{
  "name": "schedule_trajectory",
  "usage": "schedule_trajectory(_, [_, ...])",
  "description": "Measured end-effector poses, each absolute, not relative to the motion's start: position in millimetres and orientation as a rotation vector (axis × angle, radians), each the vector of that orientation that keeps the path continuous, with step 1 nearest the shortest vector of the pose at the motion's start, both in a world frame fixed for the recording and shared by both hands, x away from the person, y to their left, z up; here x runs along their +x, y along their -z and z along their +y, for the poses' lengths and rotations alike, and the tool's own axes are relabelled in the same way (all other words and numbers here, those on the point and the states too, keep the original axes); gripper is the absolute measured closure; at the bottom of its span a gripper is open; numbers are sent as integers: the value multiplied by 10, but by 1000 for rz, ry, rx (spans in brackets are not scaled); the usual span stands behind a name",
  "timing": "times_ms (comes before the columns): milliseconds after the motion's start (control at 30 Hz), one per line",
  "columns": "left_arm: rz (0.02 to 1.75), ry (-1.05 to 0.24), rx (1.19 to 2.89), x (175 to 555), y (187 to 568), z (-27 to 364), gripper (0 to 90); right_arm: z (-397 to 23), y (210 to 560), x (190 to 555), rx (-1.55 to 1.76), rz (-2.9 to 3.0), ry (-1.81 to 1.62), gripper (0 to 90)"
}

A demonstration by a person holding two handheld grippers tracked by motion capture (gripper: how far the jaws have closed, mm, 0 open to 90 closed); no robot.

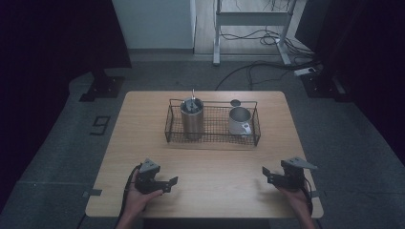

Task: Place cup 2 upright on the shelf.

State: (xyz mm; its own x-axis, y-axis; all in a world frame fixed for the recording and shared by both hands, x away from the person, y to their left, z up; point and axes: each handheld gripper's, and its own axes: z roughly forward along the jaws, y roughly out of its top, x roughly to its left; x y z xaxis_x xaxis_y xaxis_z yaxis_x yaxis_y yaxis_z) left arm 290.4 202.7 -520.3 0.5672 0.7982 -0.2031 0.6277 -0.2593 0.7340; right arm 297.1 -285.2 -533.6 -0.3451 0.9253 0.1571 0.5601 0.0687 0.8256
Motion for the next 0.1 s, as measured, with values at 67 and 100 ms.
schedule_trajectory(67, [1144, -264, 1981, 2904, 5200, 2030, 82, -2839, 5336, 2976, 1465, 1943, -1189, 107])
schedule_trajectory(100, [1144, -264, 1981, 2904, 5200, 2030, 82, -2839, 5336, 2976, 1465, 1943, -1189, 107])
